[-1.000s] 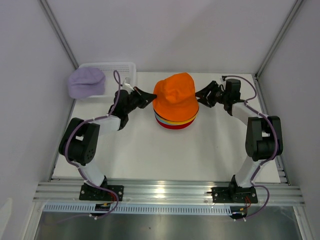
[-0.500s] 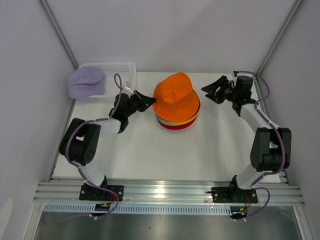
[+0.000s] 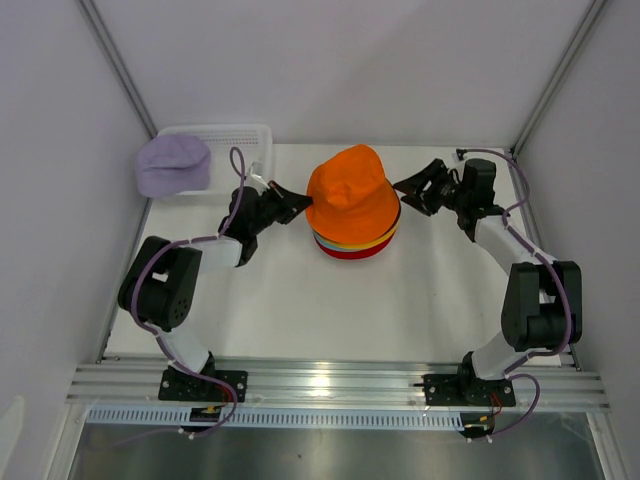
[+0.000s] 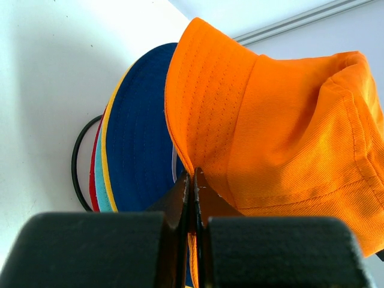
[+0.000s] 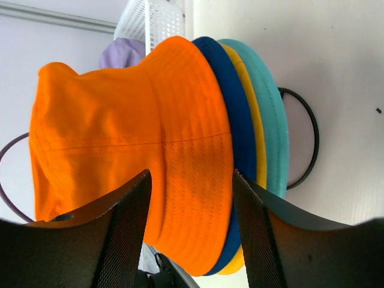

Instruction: Stack the hats

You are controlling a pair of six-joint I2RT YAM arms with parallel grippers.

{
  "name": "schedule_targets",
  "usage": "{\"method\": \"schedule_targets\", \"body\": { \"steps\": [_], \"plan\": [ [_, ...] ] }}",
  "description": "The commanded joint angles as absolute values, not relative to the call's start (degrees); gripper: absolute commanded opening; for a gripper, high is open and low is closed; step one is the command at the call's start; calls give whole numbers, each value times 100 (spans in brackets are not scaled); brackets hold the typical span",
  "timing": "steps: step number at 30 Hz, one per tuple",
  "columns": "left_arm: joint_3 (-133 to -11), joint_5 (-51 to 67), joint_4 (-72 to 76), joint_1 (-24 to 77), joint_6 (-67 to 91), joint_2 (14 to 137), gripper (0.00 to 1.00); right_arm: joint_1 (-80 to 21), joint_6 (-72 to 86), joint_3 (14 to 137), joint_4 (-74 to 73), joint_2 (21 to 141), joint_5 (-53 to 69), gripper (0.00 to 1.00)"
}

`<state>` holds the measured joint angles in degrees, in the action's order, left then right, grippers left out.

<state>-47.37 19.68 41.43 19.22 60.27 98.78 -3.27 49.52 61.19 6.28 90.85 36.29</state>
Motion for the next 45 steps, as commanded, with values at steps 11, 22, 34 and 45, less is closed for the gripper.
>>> {"method": "schedule_targets", "body": {
  "steps": [11, 22, 34, 45],
  "plan": [
    [-4790, 2074, 3542, 2057, 5660, 9949, 1, -395, 5273, 5731, 1371, 9202, 3814, 57],
    [-4834, 2101, 3507, 2074, 5660, 9984, 1, -554, 5537, 5687, 1740, 9431, 3938, 26],
    [-4975, 2101, 2980, 2074, 5765, 9344, 1, -501, 5975, 5617, 1687, 8921, 3815, 0],
    [-5045, 2127, 2795, 2065, 5862, 8930, 1, -422, 6425, 5511, 2056, 8525, 3665, 0]
  ]
}}
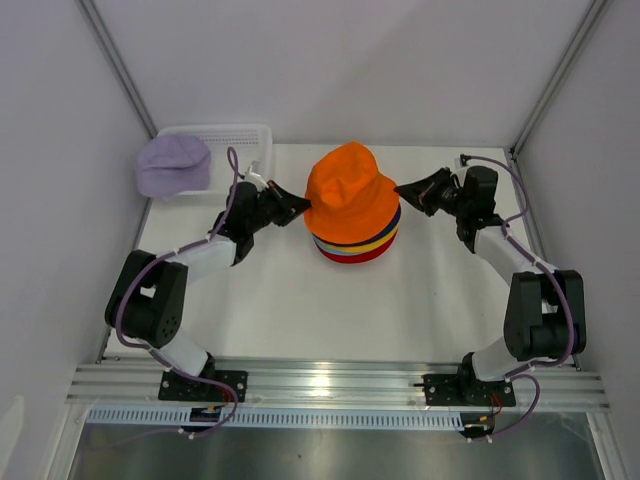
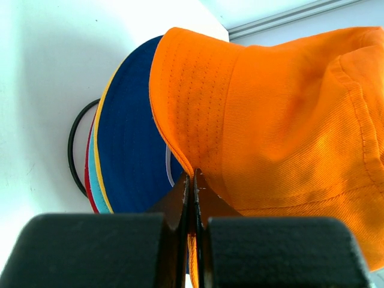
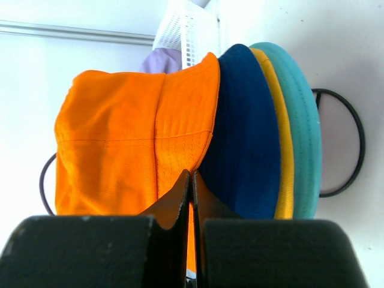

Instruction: Stack the hats

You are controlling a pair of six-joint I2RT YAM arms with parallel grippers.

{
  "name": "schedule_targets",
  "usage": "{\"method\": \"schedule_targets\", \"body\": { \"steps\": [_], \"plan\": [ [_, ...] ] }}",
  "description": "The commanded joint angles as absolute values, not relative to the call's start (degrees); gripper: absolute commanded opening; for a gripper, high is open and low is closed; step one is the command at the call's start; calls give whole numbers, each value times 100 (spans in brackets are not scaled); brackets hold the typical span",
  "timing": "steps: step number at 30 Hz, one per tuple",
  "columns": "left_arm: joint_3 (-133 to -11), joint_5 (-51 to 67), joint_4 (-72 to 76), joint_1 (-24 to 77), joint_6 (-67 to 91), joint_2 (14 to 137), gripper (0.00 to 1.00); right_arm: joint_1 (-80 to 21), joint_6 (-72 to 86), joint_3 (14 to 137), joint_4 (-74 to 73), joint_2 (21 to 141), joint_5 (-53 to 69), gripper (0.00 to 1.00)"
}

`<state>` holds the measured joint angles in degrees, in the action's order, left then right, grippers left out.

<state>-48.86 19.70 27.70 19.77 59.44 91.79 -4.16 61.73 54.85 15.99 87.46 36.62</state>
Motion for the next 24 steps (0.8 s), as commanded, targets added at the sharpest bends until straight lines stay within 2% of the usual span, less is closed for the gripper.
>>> {"method": "schedule_targets", "body": {
  "steps": [1, 8, 14, 24],
  "plan": [
    [-5036, 2127, 2795, 2065, 5871, 8938, 1, -422, 6425, 5519, 2065, 8543, 3665, 0],
    [-4764, 1820, 2847, 2065, 5924, 9175, 1, -413, 6328, 5449, 1951, 8675, 3586, 0],
    [-4755, 2021, 3040, 2074, 5924, 9720, 1, -413, 6100, 5142, 1811, 8912, 3560, 0],
    [-4316, 2109, 3348, 2144, 5275, 9642, 1, -413, 5537, 4825, 1345, 8974, 3384, 0]
  ]
}}
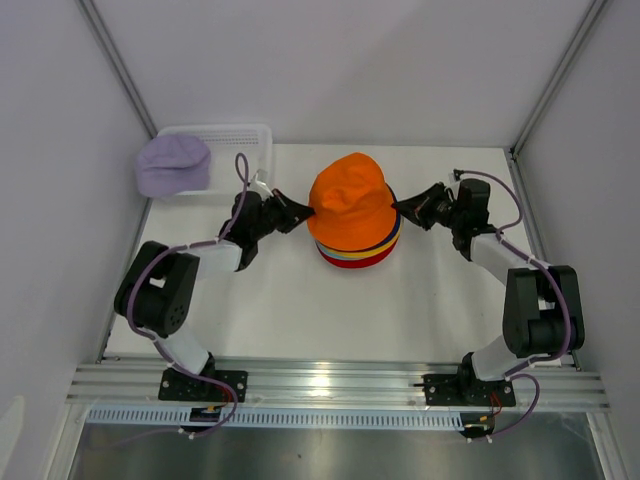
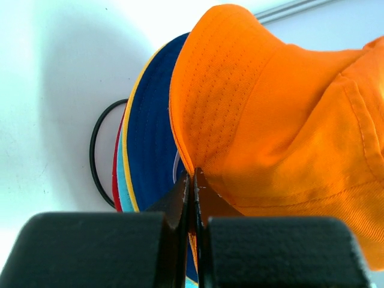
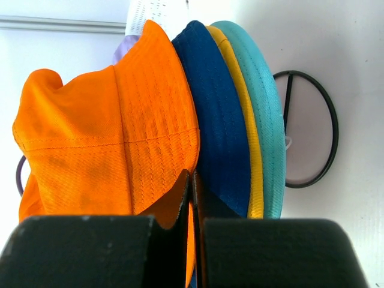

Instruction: Stack the hats

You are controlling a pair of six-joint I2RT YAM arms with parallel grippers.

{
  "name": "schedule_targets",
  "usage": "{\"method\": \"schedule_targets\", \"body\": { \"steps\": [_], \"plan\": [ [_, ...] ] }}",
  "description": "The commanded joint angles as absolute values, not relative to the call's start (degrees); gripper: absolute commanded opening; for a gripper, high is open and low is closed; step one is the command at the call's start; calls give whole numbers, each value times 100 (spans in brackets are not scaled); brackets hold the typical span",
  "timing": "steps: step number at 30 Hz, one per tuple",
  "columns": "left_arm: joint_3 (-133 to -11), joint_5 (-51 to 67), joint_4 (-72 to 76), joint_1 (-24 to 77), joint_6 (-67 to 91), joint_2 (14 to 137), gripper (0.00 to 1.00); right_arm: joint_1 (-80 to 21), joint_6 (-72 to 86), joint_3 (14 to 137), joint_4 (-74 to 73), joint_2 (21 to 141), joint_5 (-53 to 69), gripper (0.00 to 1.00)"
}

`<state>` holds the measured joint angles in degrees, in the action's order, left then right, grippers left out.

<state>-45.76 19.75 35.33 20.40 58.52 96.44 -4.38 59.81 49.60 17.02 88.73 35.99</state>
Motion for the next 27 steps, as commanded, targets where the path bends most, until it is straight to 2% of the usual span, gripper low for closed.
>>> {"method": "schedule_targets", "body": {
  "steps": [1, 4, 7, 8, 9, 10, 11, 13, 14, 15, 16, 18, 19, 22, 23, 24, 25, 27],
  "plan": [
    [-4315, 2127, 3331, 2162, 5143, 9563, 1, -413, 5485, 4816, 1336, 8991, 3366, 0],
    [-4298, 2074, 3235, 2276, 4624, 9431, 3, -413, 5327, 4843, 1318, 9052, 3410, 0],
    [-4245, 2004, 3208, 2303, 4334, 9203, 12, -413, 5186, 4992, 1301, 9132, 3533, 0],
    [-4219, 1978, 3191, 2303, 4281, 9133, 15, -413, 5151, 5053, 1240, 9184, 3568, 0],
    [-4236, 1864, 3138, 2303, 4106, 8958, 25, -413, 5072, 5176, 1213, 9202, 3603, 0],
    [-4280, 1820, 2964, 2303, 4009, 8860, 30, -422, 5028, 5255, 1152, 9237, 3682, 0],
    [-4367, 1758, 2814, 2285, 3912, 8755, 41, -413, 4958, 5343, 986, 9263, 3717, 6],
    [-4543, 1565, 2289, 2250, 3613, 8386, 53, -422, 4659, 5623, 775, 9272, 3779, 19],
    [-4622, 1521, 2076, 2154, 3534, 8263, 61, -422, 4519, 5729, 460, 9264, 3762, 34],
    [-4867, 1407, 1874, 2084, 3437, 8001, 66, -422, 4387, 5861, 292, 9229, 3736, 41],
    [-4956, 1371, 1507, 1883, 3419, 7885, 68, -404, 4116, 6132, 107, 9194, 3692, 53],
    [-5343, 1327, 1144, 1601, 3366, 7664, 74, -369, 3885, 6441, -447, 9088, 3665, 63],
    [-5448, 1301, 838, 1312, 3331, 7490, 75, -308, 3693, 6756, -709, 9053, 3682, 72],
    [-6036, 795, 423, 915, 2989, 7348, 86, -185, 3455, 7241, -1097, 8895, 3630, 82],
    [-6334, 547, 65, 697, 2779, 7365, 95, -106, 3297, 7521, -1299, 8851, 3578, 87],
    [-6502, 327, -182, 607, 2656, 7426, 99, -71, 3235, 7654, -1388, 8790, 3516, 90],
    [-7078, -223, -428, 432, 2541, 7662, 100, -62, 3095, 7768, -1545, 8754, 3350, 92],
    [-7469, -718, -1044, 291, 2181, 7987, 100, -53, 2989, 7963, -1608, 8684, 3104, 95]
  ]
}}
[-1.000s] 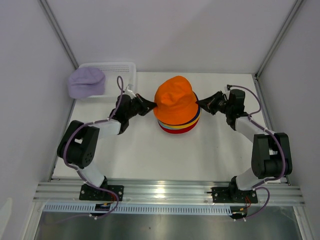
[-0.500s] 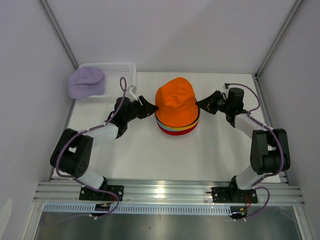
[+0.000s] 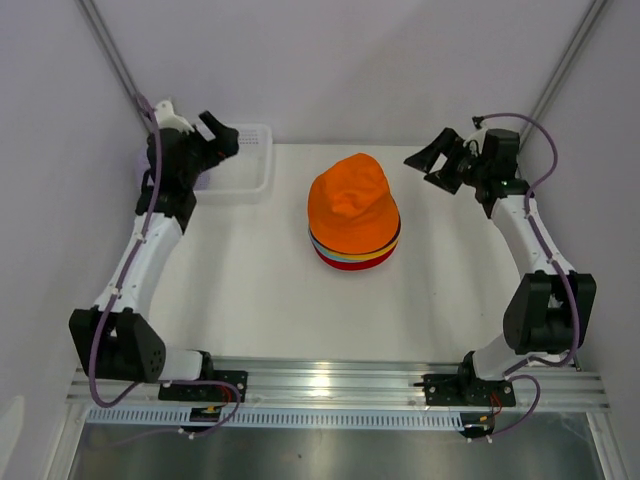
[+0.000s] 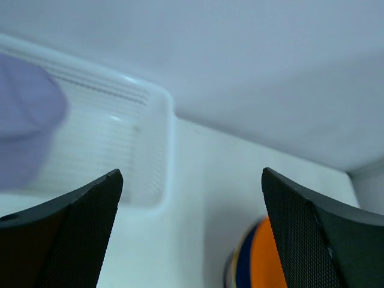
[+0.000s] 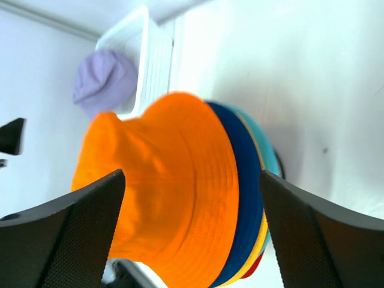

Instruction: Stack the hats

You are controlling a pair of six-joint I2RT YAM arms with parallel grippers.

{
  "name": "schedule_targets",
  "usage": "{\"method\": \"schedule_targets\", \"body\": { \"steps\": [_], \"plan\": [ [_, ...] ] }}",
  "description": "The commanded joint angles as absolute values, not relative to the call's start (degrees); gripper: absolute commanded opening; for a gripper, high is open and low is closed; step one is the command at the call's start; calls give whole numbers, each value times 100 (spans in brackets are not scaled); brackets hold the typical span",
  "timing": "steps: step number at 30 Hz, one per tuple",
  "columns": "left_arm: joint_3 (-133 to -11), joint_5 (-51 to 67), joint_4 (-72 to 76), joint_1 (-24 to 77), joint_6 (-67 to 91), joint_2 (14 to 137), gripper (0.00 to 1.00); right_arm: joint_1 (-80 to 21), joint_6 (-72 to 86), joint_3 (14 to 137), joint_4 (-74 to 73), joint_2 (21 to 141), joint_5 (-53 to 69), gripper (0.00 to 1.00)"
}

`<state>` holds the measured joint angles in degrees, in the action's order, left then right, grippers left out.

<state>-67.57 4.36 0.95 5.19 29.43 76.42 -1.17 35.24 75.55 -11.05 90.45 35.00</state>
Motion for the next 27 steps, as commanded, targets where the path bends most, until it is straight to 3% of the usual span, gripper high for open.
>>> {"method": "schedule_targets", "body": {
  "steps": [1, 4, 8, 16, 27],
  "plan": [
    [-7949, -1199, -1203, 168, 2075, 8346, 100, -53, 2971, 7989, -1600, 8657, 3042, 97],
    [-8522, -1240, -1528, -261, 1811, 8954, 99, -53, 2953, 7954, -1494, 8675, 2971, 98],
    [-10294, -1536, -2547, -562, 1671, 10454, 100, -53, 3006, 7989, -1538, 8894, 2892, 98],
    [-11934, -1731, -3383, -773, 1652, 12014, 100, 123, 3199, 8305, -1599, 9439, 2883, 99],
    [-11954, -2434, -3481, -773, 2241, 12498, 92, 220, 3401, 8833, -1538, 10160, 3146, 99]
  ]
}}
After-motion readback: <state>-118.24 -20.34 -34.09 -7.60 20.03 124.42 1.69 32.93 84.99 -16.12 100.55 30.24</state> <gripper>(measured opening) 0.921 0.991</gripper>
